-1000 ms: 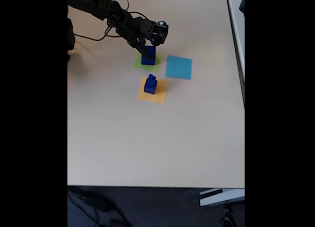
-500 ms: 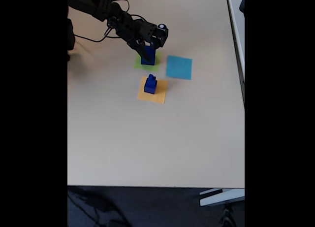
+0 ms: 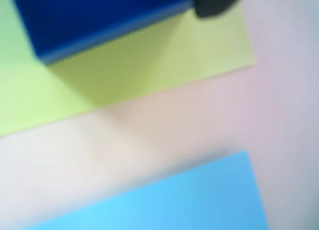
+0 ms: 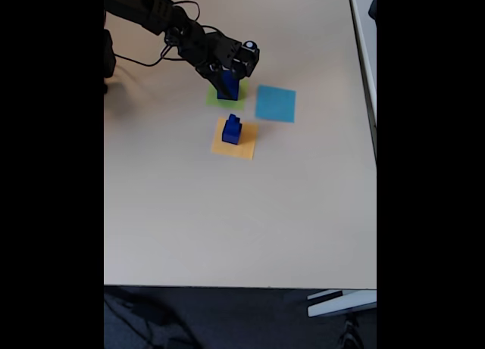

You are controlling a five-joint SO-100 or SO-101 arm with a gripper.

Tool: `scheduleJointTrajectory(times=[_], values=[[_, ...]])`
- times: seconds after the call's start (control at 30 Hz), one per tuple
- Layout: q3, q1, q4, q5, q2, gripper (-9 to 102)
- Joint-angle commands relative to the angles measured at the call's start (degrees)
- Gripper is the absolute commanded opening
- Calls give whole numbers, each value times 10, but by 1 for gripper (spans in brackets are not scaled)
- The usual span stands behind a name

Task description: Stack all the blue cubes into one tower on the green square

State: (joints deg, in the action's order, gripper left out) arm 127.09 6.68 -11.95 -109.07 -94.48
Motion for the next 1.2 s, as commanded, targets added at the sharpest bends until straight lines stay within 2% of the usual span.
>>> scheduleJointTrajectory(times=[0.0,0.1,0.2,0.33,0.43,0.53,0.73,0.93,1.17], values=[[-36,0,8,9,-2,31],[-52,-2,-6,16,-2,37],[-79,-5,-38,23,-4,39],[-131,-7,-87,40,-5,29],[-162,-4,-105,63,-5,18],[-192,-6,-136,69,-5,13],[-212,-53,-176,18,-9,1],[-219,-103,-196,-40,6,0],[-174,-127,-183,-89,9,0]])
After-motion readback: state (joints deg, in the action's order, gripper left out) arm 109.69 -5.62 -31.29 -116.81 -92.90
